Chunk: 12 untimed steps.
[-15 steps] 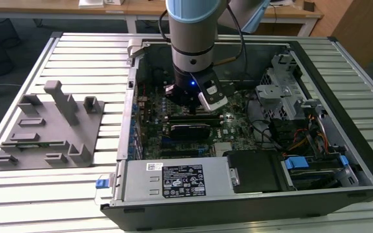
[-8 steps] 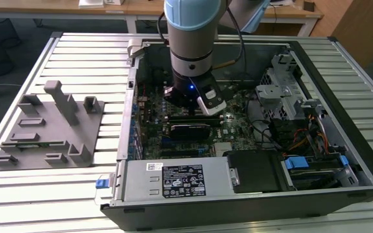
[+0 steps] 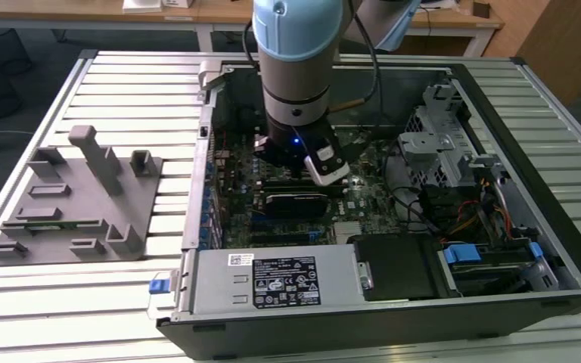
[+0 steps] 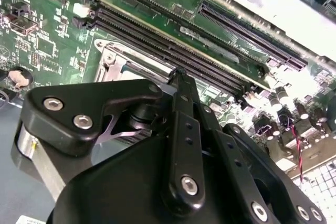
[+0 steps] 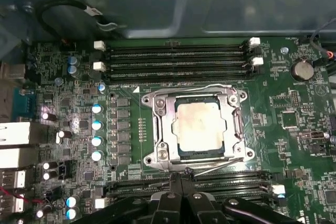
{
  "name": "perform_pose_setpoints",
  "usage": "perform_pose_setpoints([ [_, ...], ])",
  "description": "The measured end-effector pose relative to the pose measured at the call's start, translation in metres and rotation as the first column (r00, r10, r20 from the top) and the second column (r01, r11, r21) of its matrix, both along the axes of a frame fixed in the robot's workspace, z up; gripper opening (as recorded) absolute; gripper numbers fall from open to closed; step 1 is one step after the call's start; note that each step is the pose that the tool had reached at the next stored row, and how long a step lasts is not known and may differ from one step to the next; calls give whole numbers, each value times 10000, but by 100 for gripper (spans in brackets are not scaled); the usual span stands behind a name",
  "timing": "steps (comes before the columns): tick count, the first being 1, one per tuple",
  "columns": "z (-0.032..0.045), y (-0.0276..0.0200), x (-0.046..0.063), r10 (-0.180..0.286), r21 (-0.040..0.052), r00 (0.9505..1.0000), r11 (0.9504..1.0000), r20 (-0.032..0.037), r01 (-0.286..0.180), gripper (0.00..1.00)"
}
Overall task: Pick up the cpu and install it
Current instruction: 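Install the second cpu locking lever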
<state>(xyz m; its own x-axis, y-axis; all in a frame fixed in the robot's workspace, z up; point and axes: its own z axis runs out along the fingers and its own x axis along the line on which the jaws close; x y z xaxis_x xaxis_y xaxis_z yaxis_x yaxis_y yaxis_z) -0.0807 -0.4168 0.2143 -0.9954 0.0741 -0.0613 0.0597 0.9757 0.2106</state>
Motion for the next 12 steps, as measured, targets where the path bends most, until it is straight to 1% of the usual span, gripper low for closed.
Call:
perform_pose_setpoints([
  [2,-10,-39,0,0,101,10000,9999,-2,0,11],
  [7,-25,-123,-2,1,494,10000,9988,-13,0,11],
  [10,-31,-154,-12,0,733,10000,9973,-20,1,11],
  [12,-37,-161,-26,2,880,10000,9961,-20,0,11],
])
